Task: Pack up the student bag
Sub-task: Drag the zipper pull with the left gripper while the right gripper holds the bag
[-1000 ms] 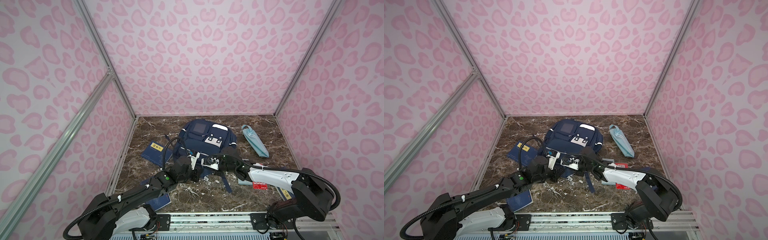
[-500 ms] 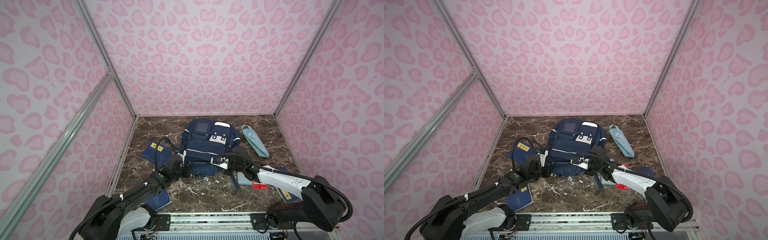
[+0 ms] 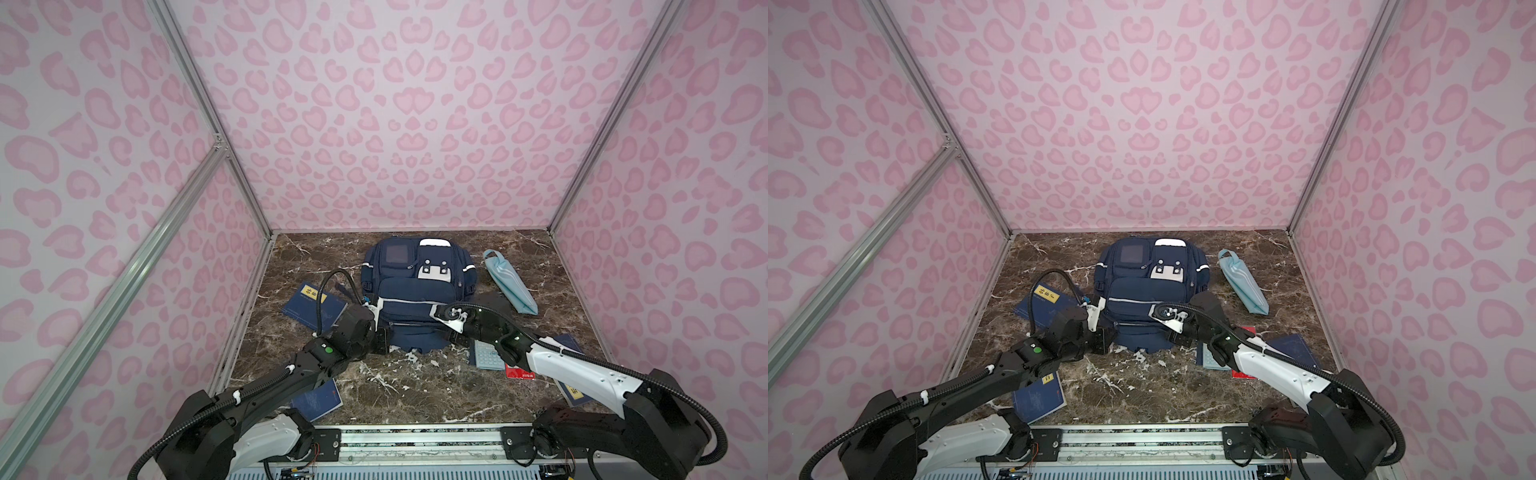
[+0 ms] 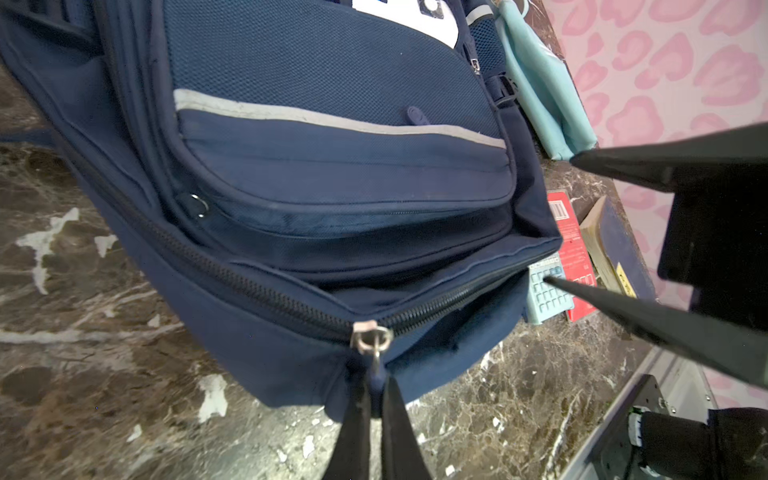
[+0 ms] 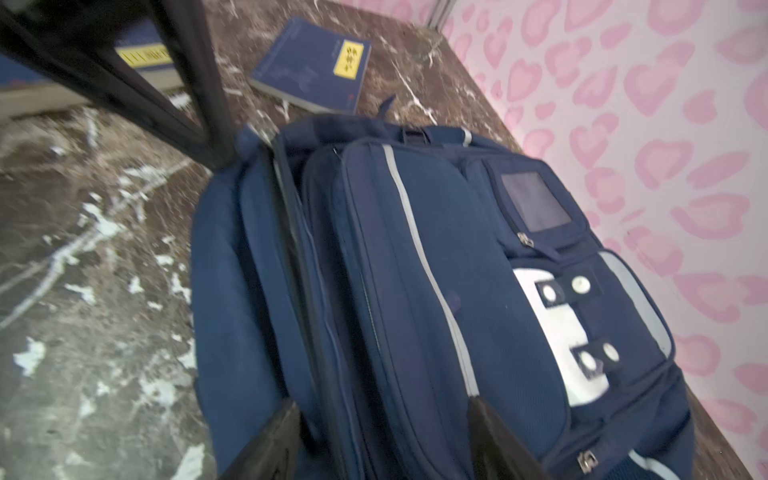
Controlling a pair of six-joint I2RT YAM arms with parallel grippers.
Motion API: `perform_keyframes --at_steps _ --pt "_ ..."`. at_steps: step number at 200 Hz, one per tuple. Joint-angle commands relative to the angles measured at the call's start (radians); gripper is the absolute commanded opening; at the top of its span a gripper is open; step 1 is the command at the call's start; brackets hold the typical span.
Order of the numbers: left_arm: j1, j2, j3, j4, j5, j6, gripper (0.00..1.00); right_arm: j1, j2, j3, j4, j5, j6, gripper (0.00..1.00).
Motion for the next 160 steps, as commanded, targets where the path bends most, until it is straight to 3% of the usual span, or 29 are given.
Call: perform_keyframes --at_steps 1,18,65,82,91,98,127,160 --pt "-0.033 0.023 0.035 0.076 0.024 -0.033 0.03 0.087 0.031 0.015 0.059 0.025 0.063 0.62" --pt "-0.049 0.027 0.029 0.102 0.027 -0.054 0.03 0.15 0.103 0.062 0.037 0.057 0.076 0.53" --pt "-0.07 0.022 -0.001 0.137 0.057 -0.081 0.03 0.175 0.215 0.074 0.145 0.111 0.149 0.5" --pt "-0.069 0.005 -0.017 0.14 0.05 -0.086 0.03 0.175 0.238 0.084 0.146 0.098 0.12 0.25" --pt "-0.069 0.001 -0.016 0.121 0.036 -0.073 0.03 0.176 0.243 0.09 0.128 0.086 0.101 0.07" --pt "-0.067 0.001 -0.015 0.102 0.027 -0.065 0.03 0.175 0.243 0.095 0.114 0.081 0.094 0.0" --pt "-0.032 -0.004 -0.026 0.051 -0.006 -0.044 0.03 0.175 0.231 0.102 0.049 0.089 0.062 0.0" --pt "0.092 -0.007 -0.054 -0.013 -0.044 -0.038 0.03 0.174 0.192 0.091 -0.019 0.129 0.024 0.0"
